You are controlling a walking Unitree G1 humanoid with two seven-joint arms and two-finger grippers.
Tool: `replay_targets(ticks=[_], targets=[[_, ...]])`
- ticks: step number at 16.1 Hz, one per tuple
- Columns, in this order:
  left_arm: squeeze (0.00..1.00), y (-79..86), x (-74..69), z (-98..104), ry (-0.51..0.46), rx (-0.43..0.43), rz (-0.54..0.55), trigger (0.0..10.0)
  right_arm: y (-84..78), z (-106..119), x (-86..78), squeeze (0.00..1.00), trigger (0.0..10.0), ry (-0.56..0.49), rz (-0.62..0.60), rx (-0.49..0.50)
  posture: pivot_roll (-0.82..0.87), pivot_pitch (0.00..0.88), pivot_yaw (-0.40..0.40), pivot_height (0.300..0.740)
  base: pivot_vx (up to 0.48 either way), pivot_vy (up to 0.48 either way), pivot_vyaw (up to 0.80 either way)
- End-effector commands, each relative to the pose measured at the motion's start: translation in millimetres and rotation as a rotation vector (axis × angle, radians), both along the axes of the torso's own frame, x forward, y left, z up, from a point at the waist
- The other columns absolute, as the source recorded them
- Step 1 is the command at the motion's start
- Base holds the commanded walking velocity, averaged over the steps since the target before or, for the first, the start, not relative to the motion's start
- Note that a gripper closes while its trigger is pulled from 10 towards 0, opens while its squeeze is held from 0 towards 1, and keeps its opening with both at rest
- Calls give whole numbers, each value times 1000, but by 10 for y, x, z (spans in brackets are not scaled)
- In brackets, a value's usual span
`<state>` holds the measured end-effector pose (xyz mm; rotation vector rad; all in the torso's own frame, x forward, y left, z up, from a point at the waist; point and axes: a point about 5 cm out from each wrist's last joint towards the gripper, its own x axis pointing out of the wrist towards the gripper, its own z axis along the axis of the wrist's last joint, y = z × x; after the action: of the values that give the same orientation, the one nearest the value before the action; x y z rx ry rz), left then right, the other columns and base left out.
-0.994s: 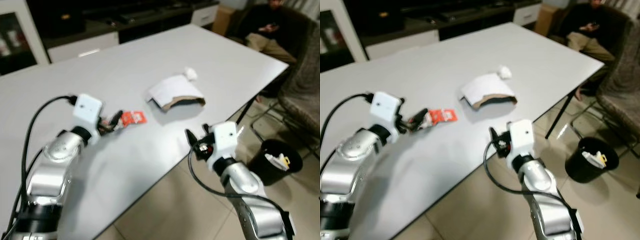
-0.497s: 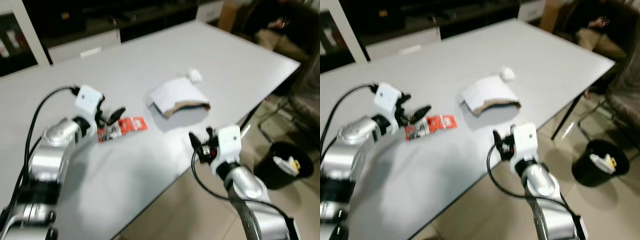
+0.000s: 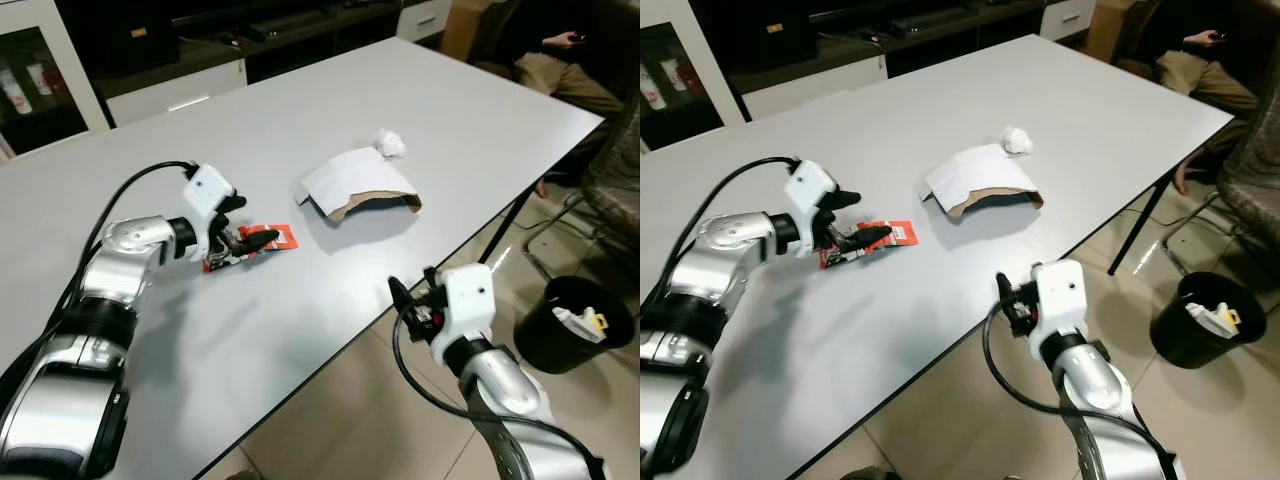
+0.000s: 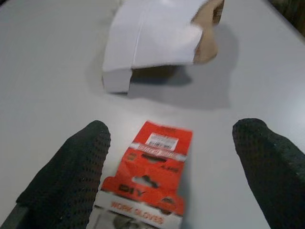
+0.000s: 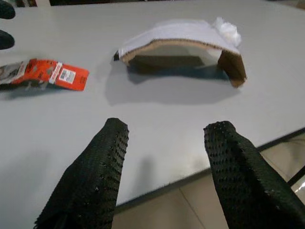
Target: Picking trash to rubbish bin
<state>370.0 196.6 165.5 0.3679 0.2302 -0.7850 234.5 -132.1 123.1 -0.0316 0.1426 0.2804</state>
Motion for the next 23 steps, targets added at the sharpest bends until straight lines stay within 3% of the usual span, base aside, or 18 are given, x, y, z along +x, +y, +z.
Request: replay_targets(ticks=[1, 3, 8, 9, 10, 14, 18, 23], targets=[[1000, -58, 48, 47, -17, 51, -39, 10000, -50, 39, -23, 0, 10000, -4, -24, -13, -99, 122, 2, 740, 0, 0, 0], [1000, -116, 114, 42, -16, 116, -46, 10000, -98, 46, -89, 0, 10000, 10, -38, -24, -128, 147, 5, 740, 0, 0, 0], [1000, -162, 147, -29, 55, 103, -30, 10000, -150, 52, -194, 0, 10000, 35, -60, -37, -157, 178, 18, 740, 0, 0, 0], [757, -159, 153, -30, 62, 100, -26, 10000, -152, 56, -225, 0, 10000, 42, -66, -37, -166, 192, 30, 740, 0, 0, 0], [0, -148, 157, -30, 64, 109, -19, 10000, -149, 60, -249, 0, 10000, 46, -68, -37, -170, 195, 34, 740, 0, 0, 0], [0, -112, 200, 0, 11, 148, 55, 10000, -161, 68, -292, 0, 10000, 56, -86, -38, -180, 206, 45, 740, 0, 0, 0], [0, -70, 152, -101, 56, 221, 22, 10000, -158, 71, -314, 0, 10000, 64, -90, -36, -180, 211, 45, 740, 0, 0, 0], [0, 38, 114, -126, 114, 252, 7, 10000, -141, 72, -289, 0, 10000, 68, -82, -33, -168, 205, 40, 740, 0, 0, 0]])
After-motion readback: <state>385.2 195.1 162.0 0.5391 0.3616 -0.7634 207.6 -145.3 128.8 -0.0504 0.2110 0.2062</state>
